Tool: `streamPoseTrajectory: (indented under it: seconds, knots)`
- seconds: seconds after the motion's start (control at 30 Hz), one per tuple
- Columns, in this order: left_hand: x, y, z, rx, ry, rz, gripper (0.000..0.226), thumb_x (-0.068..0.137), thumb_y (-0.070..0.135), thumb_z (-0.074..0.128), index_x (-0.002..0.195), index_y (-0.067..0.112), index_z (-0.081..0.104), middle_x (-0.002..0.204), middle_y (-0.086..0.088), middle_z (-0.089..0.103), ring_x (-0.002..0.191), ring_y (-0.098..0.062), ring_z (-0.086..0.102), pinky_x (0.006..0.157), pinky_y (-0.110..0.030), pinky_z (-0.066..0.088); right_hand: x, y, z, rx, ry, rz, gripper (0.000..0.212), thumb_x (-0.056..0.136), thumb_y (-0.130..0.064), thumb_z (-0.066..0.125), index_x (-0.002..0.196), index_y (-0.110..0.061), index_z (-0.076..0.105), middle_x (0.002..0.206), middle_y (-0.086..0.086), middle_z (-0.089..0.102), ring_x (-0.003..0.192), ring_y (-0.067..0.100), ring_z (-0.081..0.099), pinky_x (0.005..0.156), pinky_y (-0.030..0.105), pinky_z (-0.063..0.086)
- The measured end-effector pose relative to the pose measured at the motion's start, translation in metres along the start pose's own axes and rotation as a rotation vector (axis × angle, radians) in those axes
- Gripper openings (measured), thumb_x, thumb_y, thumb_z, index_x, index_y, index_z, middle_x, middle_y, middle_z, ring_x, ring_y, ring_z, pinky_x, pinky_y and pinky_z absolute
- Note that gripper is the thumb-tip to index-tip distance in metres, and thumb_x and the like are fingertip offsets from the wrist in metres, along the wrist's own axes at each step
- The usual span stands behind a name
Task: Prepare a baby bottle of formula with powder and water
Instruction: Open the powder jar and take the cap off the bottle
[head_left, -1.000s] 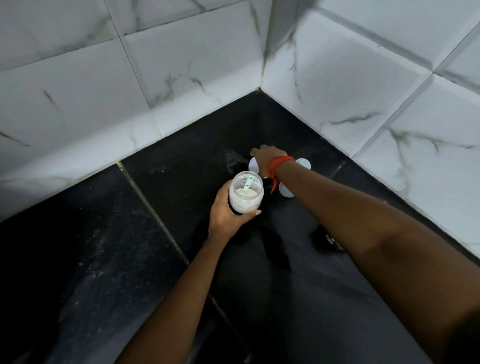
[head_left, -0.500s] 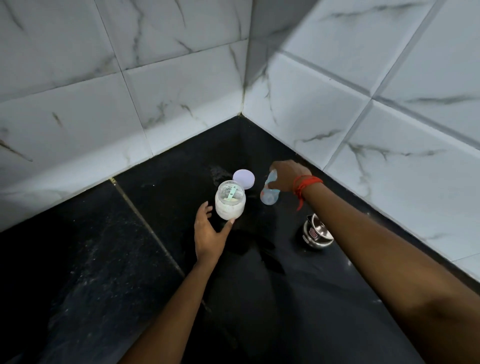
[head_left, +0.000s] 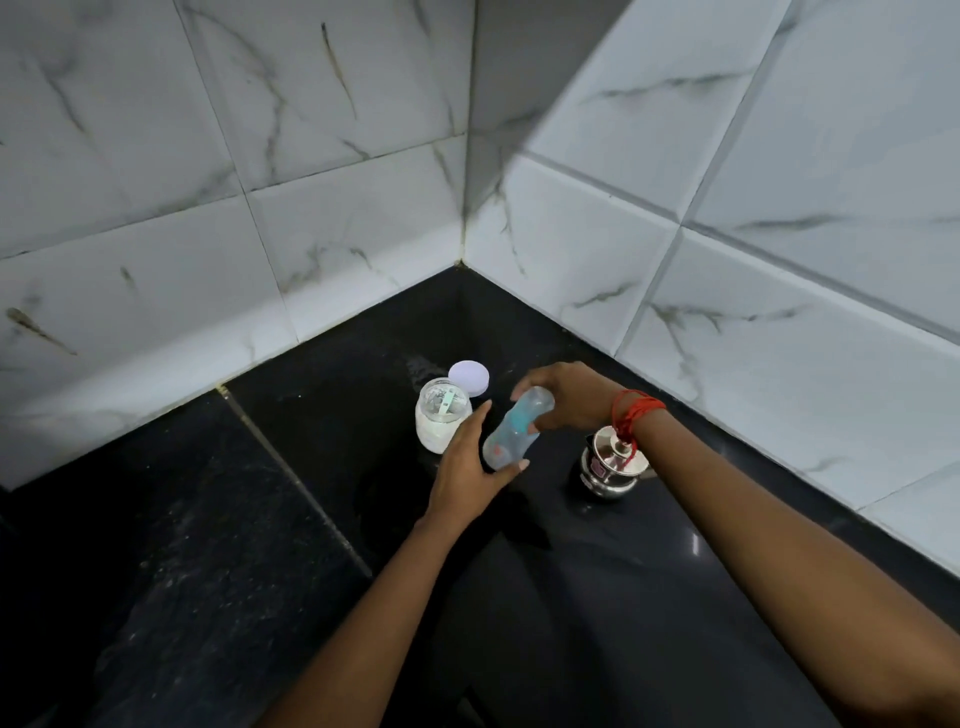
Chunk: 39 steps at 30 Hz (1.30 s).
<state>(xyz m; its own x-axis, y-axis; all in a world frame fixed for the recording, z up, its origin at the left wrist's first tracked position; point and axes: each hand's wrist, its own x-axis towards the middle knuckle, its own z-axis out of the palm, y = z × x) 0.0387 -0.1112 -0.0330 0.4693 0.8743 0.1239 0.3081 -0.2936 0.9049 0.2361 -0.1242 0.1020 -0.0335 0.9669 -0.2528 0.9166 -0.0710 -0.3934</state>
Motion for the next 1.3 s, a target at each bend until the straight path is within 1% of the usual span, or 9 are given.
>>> streamPoseTrajectory:
  seconds: [0.07,0.23,0.33,0.5,0.63,0.77,0.87,1.13,1.3]
  knots:
    - [0.004,0.007,-0.006,-0.062,-0.085,-0.005,0.082,0.079,0.03,0.091,0.15,0.017,0.052,0.146,0.011,0.059,0.133,-0.003,0.055,0.105,-0.008,0.041,-0.015,-0.004,-0.006,0.031,-0.021,-0.054,0.046,0.072,-0.023,0.083,0.114,-0.032,0.068,0.109,-0.014,0.069,0.099,0.008,0.065,0.088,0.022,0.052]
    - [-0.003,0.017,-0.011,-0.155,-0.129,0.03,0.055,0.078,0.025,0.093,0.128,0.023,0.071,0.112,0.01,0.078,0.105,-0.006,0.073,0.094,-0.026,0.059,-0.036,-0.016,-0.006,0.102,0.07,-0.049,0.044,0.077,-0.036,0.081,0.119,-0.028,0.069,0.111,-0.012,0.069,0.101,0.006,0.064,0.088,0.019,0.05]
    - [-0.008,0.019,-0.009,-0.252,-0.158,-0.011,0.053,0.079,0.02,0.092,0.128,0.021,0.071,0.111,0.007,0.079,0.104,-0.008,0.075,0.095,-0.028,0.059,-0.04,-0.02,0.0,0.11,0.163,-0.012,0.042,0.078,-0.038,0.08,0.115,-0.023,0.07,0.107,-0.006,0.07,0.098,0.011,0.065,0.083,0.021,0.051]
    - [-0.011,0.017,-0.014,-0.36,-0.294,-0.086,0.054,0.078,0.008,0.091,0.129,0.015,0.072,0.116,0.002,0.08,0.111,-0.016,0.075,0.099,-0.031,0.057,-0.048,-0.024,-0.01,0.073,0.049,-0.08,0.04,0.078,-0.037,0.081,0.115,-0.024,0.071,0.101,-0.012,0.068,0.088,0.002,0.062,0.08,0.017,0.049]
    - [-0.009,0.022,-0.02,-0.452,-0.355,-0.101,0.051,0.08,0.001,0.088,0.127,0.012,0.072,0.121,-0.006,0.078,0.115,-0.023,0.073,0.101,-0.035,0.058,-0.048,-0.025,-0.022,0.135,-0.033,-0.178,0.041,0.079,-0.023,0.083,0.118,-0.025,0.07,0.109,-0.01,0.071,0.097,0.006,0.066,0.088,0.021,0.053]
    - [-0.009,0.025,-0.021,-0.609,-0.388,-0.13,0.05,0.081,-0.006,0.083,0.128,0.003,0.069,0.125,-0.015,0.075,0.118,-0.028,0.071,0.101,-0.037,0.057,-0.052,-0.021,-0.036,0.518,-0.108,-0.286,0.041,0.084,0.003,0.074,0.124,-0.003,0.063,0.12,0.009,0.07,0.11,0.016,0.067,0.095,0.028,0.054]
    - [-0.007,0.025,-0.02,-0.654,-0.415,-0.142,0.057,0.08,0.0,0.086,0.133,0.001,0.066,0.131,-0.017,0.072,0.125,-0.033,0.068,0.107,-0.044,0.055,-0.054,-0.013,-0.051,0.765,-0.019,-0.314,0.045,0.086,0.014,0.066,0.129,0.008,0.055,0.131,0.025,0.062,0.119,0.028,0.063,0.103,0.037,0.051]
    - [0.0,0.025,-0.017,-0.558,-0.237,-0.181,0.048,0.082,-0.002,0.084,0.125,0.012,0.069,0.121,0.0,0.078,0.117,-0.02,0.073,0.099,-0.032,0.059,-0.037,0.007,-0.045,0.858,0.186,-0.164,0.044,0.087,0.003,0.07,0.13,0.0,0.059,0.127,0.018,0.066,0.113,0.02,0.065,0.098,0.031,0.054]
    - [0.002,0.013,-0.011,-0.447,0.023,-0.213,0.048,0.075,0.014,0.094,0.116,0.024,0.072,0.113,0.006,0.079,0.108,-0.013,0.074,0.097,-0.032,0.058,0.001,0.025,-0.027,0.314,0.465,0.187,0.042,0.078,-0.024,0.084,0.118,-0.017,0.071,0.113,0.001,0.069,0.096,0.01,0.059,0.084,0.021,0.042]
